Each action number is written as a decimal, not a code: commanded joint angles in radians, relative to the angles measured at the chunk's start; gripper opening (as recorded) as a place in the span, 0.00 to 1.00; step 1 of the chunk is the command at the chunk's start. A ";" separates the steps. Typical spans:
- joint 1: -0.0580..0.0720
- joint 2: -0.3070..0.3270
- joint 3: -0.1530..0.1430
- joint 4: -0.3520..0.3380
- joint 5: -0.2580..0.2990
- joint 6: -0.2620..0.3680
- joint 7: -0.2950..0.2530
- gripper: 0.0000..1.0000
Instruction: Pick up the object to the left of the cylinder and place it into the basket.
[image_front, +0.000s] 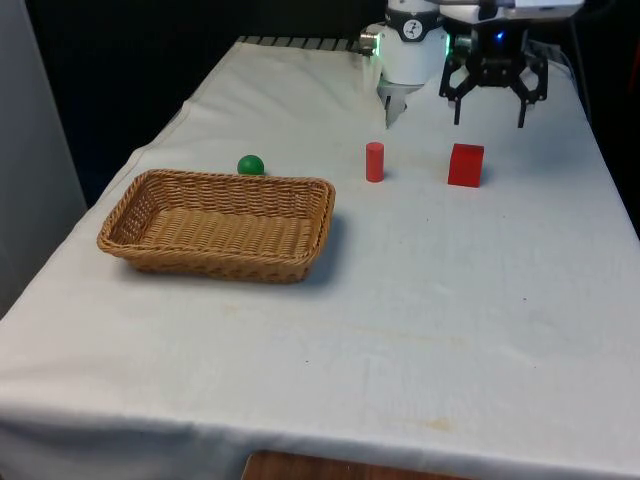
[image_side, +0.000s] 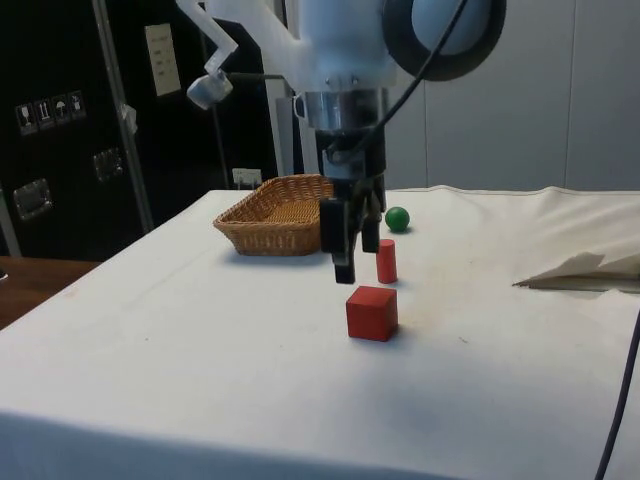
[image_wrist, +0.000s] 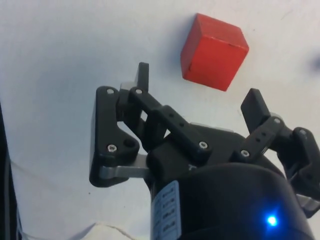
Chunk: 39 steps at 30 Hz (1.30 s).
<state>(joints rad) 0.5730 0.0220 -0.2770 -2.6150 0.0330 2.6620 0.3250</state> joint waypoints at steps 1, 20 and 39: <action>0.002 0.011 0.000 -0.004 -0.013 0.027 0.020 1.00; 0.003 0.123 0.012 -0.031 -0.002 0.191 0.057 1.00; 0.001 0.197 0.018 -0.043 0.001 0.281 0.074 1.00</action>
<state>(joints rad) 0.5730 0.2180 -0.2590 -2.6570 0.0330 2.9370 0.3970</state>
